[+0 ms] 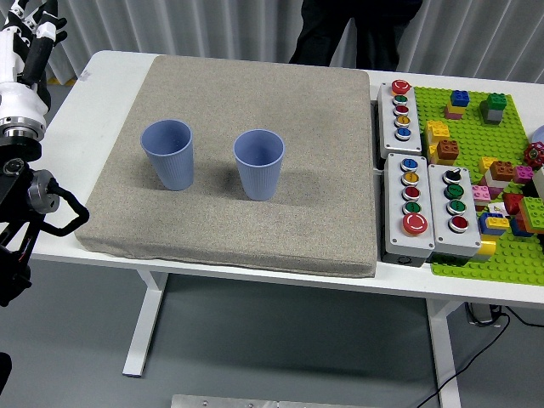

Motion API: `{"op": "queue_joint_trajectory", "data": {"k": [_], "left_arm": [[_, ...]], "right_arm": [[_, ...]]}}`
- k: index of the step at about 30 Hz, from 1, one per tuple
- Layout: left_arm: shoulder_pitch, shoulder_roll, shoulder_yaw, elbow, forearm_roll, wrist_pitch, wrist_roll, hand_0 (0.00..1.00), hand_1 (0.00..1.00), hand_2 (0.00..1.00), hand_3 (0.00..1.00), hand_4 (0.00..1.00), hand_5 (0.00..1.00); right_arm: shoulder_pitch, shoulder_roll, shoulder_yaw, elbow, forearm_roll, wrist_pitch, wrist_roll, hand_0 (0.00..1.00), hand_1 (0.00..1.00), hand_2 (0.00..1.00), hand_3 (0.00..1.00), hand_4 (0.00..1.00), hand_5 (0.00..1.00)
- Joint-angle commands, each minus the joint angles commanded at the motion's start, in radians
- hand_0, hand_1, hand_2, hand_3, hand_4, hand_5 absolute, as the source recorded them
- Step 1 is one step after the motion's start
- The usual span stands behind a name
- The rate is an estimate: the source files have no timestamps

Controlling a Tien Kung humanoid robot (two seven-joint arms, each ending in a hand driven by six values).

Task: Pick cup pour cup place

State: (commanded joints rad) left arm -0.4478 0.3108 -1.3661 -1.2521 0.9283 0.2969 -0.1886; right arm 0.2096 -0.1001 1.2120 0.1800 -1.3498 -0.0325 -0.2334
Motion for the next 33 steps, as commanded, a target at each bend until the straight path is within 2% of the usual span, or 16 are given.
{"op": "queue_joint_trajectory", "data": {"k": [1,4,7,8,13,14,19,20,22,27,31,33], "left_arm": [[0.002,0.001,0.001,0.000,0.001,-0.003,0.001,0.818,0.827,0.940,0.998,0.817,0.355],[0.007,0.003,0.006,-0.002,0.002,-0.011,0.002,0.818,0.827,0.940,0.998,0.817,0.355],[0.028,0.010,0.012,-0.018,0.014,-0.041,0.006,0.818,0.827,0.940,0.998,0.817,0.355],[0.035,0.012,0.014,-0.023,0.018,-0.051,0.008,0.854,0.860,0.998,0.998,0.837,0.347],[0.061,0.026,0.029,-0.035,0.041,-0.083,0.023,0.854,0.860,0.998,0.998,0.837,0.347],[0.068,0.029,0.031,-0.037,0.043,-0.087,0.023,0.865,0.865,0.998,0.998,0.803,0.329],[0.113,0.053,0.050,-0.053,0.028,-0.093,0.023,0.865,0.865,0.998,0.998,0.803,0.329],[0.118,0.055,0.052,-0.055,0.027,-0.094,0.023,0.867,0.865,0.998,0.998,0.830,0.363],[0.140,0.061,0.057,-0.057,0.025,-0.092,0.019,0.867,0.865,0.998,0.998,0.830,0.363],[0.178,0.068,0.079,-0.069,0.029,-0.087,0.017,0.868,0.865,0.998,0.998,0.845,0.369],[0.229,0.073,0.107,-0.098,0.020,-0.081,0.007,0.868,0.865,0.998,0.998,0.845,0.369],[0.243,0.072,0.115,-0.104,0.020,-0.081,0.005,0.896,0.866,0.998,0.998,0.856,0.367]], "right_arm": [[0.000,0.000,0.002,0.000,-0.002,0.000,0.000,0.687,0.650,0.582,0.583,0.002,0.089],[0.000,0.000,0.004,0.000,-0.005,0.001,0.000,0.687,0.650,0.582,0.583,0.002,0.089],[-0.001,-0.001,0.009,0.000,-0.010,0.001,0.001,0.687,0.650,0.582,0.583,0.002,0.089],[0.000,-0.001,0.010,0.000,-0.011,0.001,0.001,0.686,0.650,0.582,0.582,0.002,0.087],[0.001,-0.002,0.015,0.000,-0.013,0.001,0.002,0.686,0.650,0.582,0.582,0.002,0.087],[0.001,-0.002,0.015,0.000,-0.012,0.001,0.003,0.686,0.649,0.582,0.583,0.002,0.085],[0.000,-0.003,0.018,0.000,-0.016,0.002,0.003,0.686,0.649,0.582,0.583,0.002,0.085],[0.000,-0.003,0.018,0.000,-0.016,0.002,0.003,0.684,0.649,0.581,0.583,0.002,0.081],[-0.002,-0.002,0.019,0.000,-0.019,0.002,0.003,0.684,0.649,0.581,0.583,0.002,0.081],[-0.003,0.000,0.022,0.000,-0.030,0.005,0.001,0.685,0.649,0.582,0.583,0.002,0.080],[-0.005,0.002,0.023,0.000,-0.036,0.006,0.000,0.685,0.649,0.582,0.583,0.002,0.080],[-0.006,0.002,0.023,0.000,-0.036,0.006,0.000,0.685,0.649,0.582,0.583,0.002,0.077]]}}
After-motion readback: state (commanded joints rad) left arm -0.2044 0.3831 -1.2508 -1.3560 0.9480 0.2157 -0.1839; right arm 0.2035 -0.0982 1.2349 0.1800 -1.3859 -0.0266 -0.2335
